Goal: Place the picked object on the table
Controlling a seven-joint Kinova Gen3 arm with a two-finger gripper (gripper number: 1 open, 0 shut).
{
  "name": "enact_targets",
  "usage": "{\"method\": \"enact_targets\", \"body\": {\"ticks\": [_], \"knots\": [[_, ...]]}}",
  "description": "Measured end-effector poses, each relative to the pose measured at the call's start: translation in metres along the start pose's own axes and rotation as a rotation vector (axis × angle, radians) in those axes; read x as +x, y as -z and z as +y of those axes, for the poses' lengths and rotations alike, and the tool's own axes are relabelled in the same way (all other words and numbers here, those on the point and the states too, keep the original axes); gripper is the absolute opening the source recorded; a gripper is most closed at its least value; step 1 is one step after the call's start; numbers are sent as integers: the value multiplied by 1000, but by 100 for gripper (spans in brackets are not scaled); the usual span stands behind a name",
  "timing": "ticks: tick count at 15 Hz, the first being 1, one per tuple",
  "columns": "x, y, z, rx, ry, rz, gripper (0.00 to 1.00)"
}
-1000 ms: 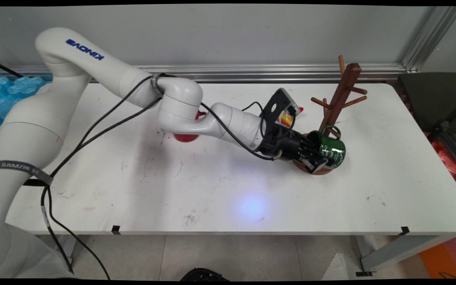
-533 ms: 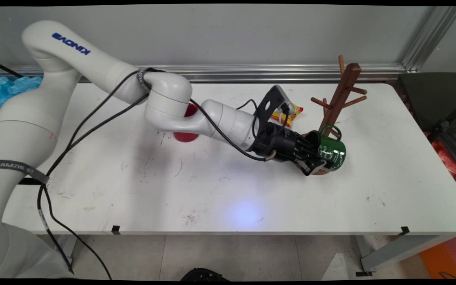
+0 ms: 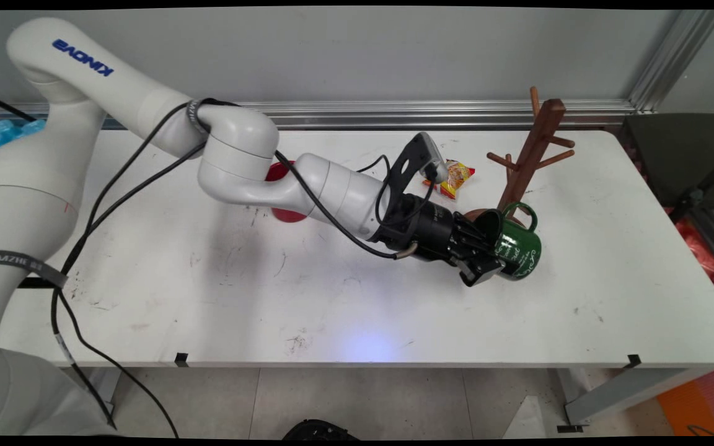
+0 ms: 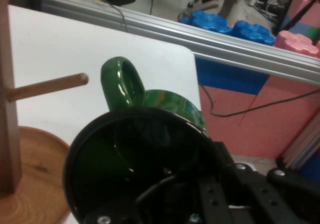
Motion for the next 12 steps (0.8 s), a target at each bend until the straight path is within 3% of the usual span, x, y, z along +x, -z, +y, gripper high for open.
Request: {"method": "enact_targets", "body": {"ticks": [7,12], "knots": [[10,20,13,-16,-8,-6,0],[14,50,19,-15,-19,-68,0]]}}
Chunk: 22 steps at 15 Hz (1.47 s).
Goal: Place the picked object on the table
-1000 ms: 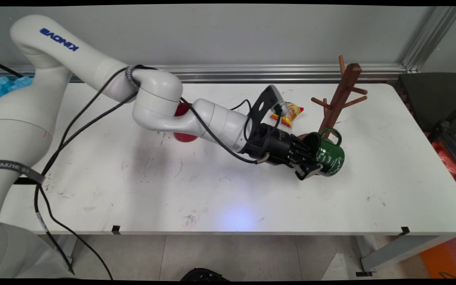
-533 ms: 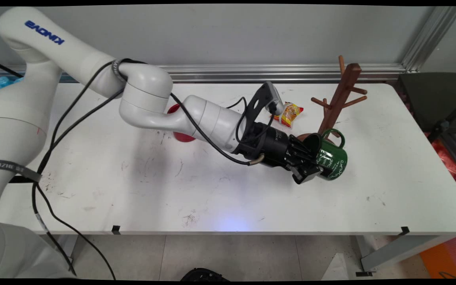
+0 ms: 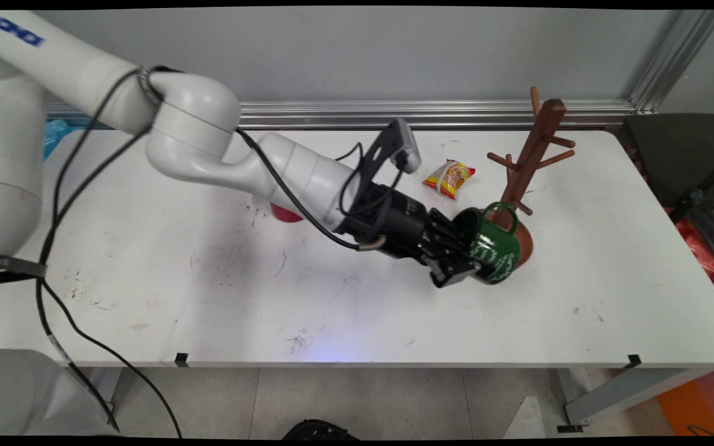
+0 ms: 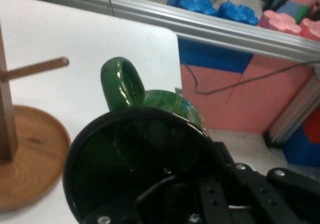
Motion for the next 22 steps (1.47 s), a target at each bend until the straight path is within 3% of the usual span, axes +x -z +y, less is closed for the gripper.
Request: {"method": "enact_targets", "body": {"ticks": [2,5,9,11,17,22], "knots": [[0,13,4,7,-8,-29,0],[0,34,9,49,-28,-84,0],[-11,73,-8,235,-39,-261,0],[-12,94,-18,284,-27,-334,0],[1,120,-21,298,-21,-423,0],[16,135,-15,291,-72,-494,0]]}}
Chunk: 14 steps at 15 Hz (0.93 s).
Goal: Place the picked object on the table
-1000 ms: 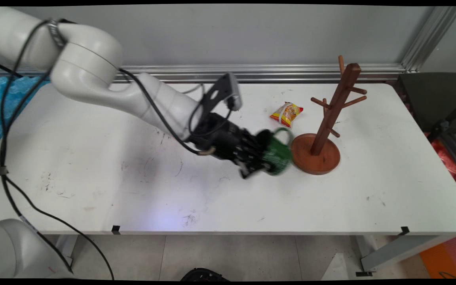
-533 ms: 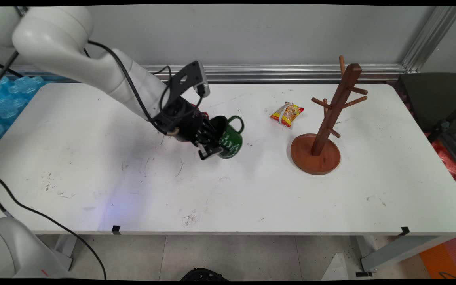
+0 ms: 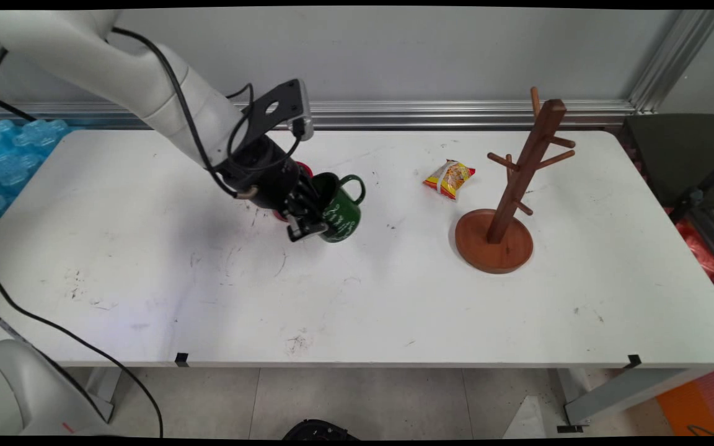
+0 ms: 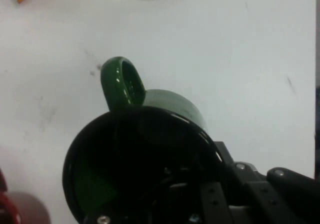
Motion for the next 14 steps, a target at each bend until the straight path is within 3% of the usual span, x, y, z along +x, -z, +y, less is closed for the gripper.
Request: {"method": "enact_targets", "body": {"ticks": [7,14], "knots": [[-5,16,8,27,-81,-174,0],[-12,1,17,19,-175,-320,0]]}}
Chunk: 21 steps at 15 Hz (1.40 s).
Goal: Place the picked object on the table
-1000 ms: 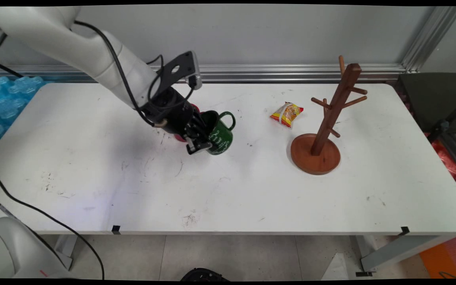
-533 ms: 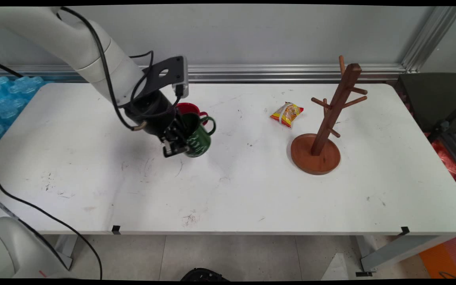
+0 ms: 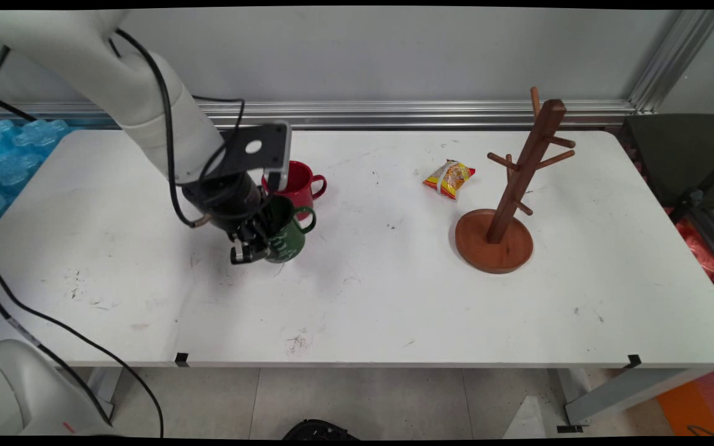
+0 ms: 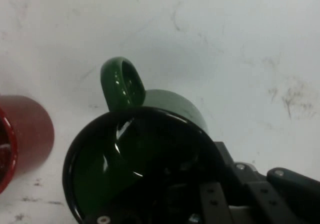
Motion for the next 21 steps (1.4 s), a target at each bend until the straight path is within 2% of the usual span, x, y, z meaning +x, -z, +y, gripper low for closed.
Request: {"method": "enact_targets", "body": {"ticks": [5,9,21], "knots": [[3,-24,0,-9,-42,-61,0],[6,-45,-6,-8,-60,-87,0],[16,-84,-18,-5,-64,-94,0]]}}
